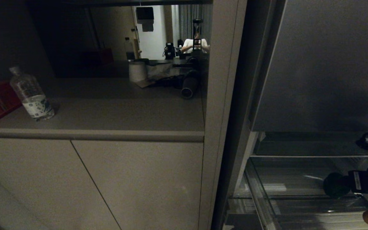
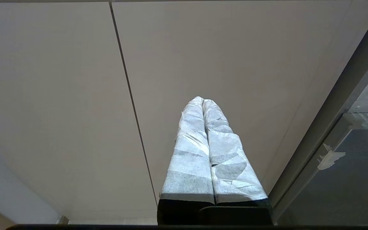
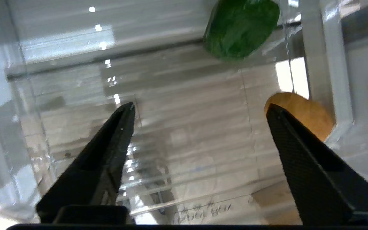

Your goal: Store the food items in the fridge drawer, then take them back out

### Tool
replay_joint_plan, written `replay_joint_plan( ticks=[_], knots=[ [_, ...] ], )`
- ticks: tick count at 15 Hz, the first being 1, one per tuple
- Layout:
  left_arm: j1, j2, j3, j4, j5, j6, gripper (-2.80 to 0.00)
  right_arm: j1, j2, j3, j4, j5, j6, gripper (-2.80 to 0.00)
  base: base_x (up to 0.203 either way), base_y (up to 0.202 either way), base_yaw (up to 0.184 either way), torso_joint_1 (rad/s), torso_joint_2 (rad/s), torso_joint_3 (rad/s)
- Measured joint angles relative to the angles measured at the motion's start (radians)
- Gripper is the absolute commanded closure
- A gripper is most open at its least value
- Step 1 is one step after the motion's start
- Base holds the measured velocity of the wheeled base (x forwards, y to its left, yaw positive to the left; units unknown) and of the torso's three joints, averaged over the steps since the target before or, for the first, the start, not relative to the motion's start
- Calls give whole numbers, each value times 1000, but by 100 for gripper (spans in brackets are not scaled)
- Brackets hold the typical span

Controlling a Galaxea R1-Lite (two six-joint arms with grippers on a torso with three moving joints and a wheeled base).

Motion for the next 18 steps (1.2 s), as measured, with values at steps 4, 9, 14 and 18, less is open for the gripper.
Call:
replay_joint_plan(
  ticks=[4, 9, 14, 18],
  knots=[
    [0, 0, 0, 0, 0, 0, 0, -17, 75, -41, 2, -1, -21, -280, 0, 0, 0, 0, 0, 0],
    [0, 0, 0, 0, 0, 0, 0, -30, 126, -62, 2, 1, -26, -280, 0, 0, 0, 0, 0, 0],
    [0, 0, 0, 0, 0, 0, 0, -51, 181, -79, 2, 1, -41, -280, 0, 0, 0, 0, 0, 0],
    [0, 0, 0, 0, 0, 0, 0, -82, 211, -73, 2, 1, -41, -280, 0, 0, 0, 0, 0, 0]
  ],
)
